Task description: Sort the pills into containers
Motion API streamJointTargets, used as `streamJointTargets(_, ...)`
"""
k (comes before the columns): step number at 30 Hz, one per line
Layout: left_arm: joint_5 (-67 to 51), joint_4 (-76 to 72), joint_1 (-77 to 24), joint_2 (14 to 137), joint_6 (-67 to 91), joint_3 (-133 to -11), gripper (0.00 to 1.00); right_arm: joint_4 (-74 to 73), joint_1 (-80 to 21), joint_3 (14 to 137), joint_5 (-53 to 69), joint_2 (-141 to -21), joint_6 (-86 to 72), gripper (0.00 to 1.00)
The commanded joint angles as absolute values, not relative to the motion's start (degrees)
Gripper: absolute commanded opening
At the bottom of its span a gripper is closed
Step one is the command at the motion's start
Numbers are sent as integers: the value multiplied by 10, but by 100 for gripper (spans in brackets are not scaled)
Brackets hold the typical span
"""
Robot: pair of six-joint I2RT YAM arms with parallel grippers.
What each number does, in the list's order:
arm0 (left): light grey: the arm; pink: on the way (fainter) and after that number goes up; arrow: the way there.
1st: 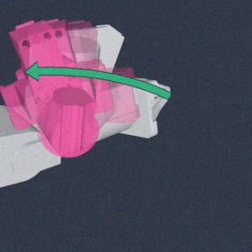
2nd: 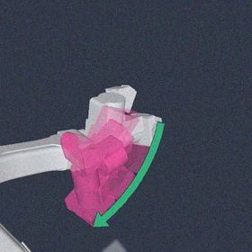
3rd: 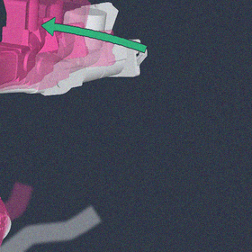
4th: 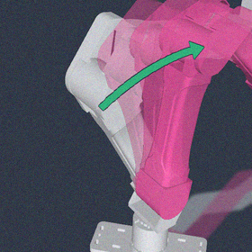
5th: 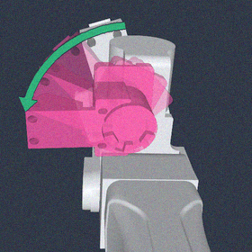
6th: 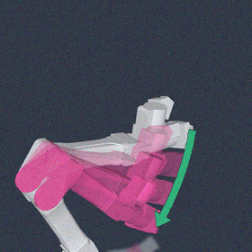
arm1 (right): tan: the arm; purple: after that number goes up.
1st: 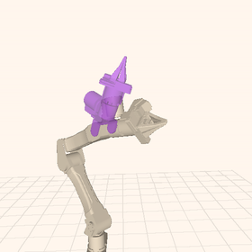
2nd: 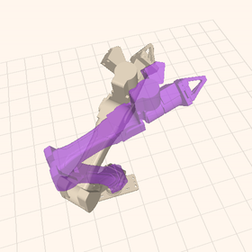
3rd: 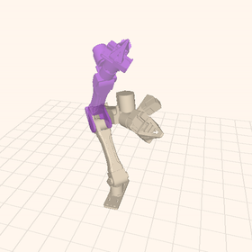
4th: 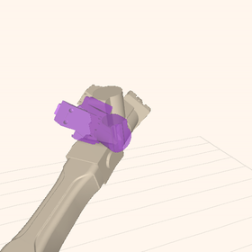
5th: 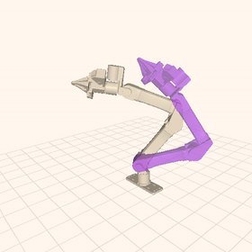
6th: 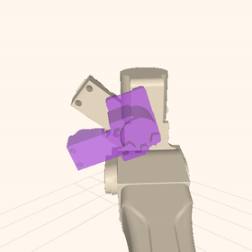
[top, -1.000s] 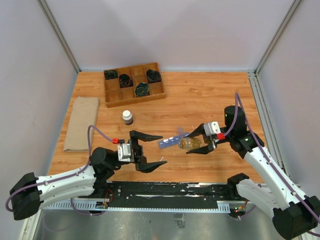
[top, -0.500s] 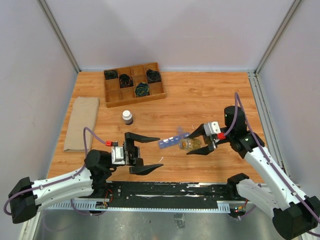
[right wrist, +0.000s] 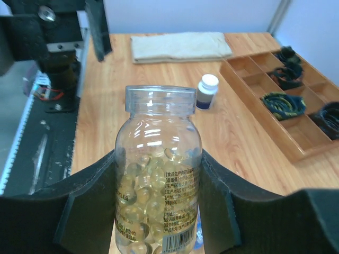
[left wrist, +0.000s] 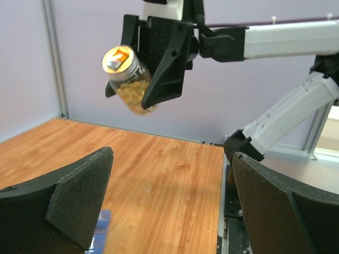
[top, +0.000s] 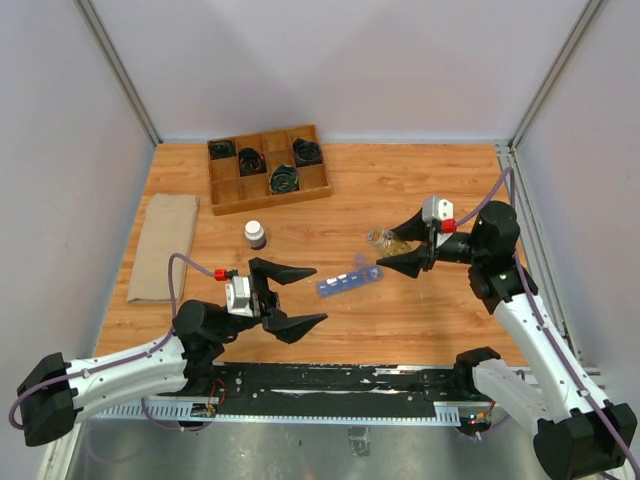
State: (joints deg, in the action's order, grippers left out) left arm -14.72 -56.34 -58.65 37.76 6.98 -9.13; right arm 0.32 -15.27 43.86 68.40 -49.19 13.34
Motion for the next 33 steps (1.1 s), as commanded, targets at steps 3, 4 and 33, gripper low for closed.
streamJointTargets(3,-80,-543,-591,392,206,-138,98,183,-174,420,765,-493,-27,0)
streamJointTargets(4,-87,-547,-591,396,219,-143,97,100,-175,430,665,-475,34,1)
streamJointTargets(33,-68,-554,-591,379,299,-149,96,214,-201,412,685,-519,-78,1)
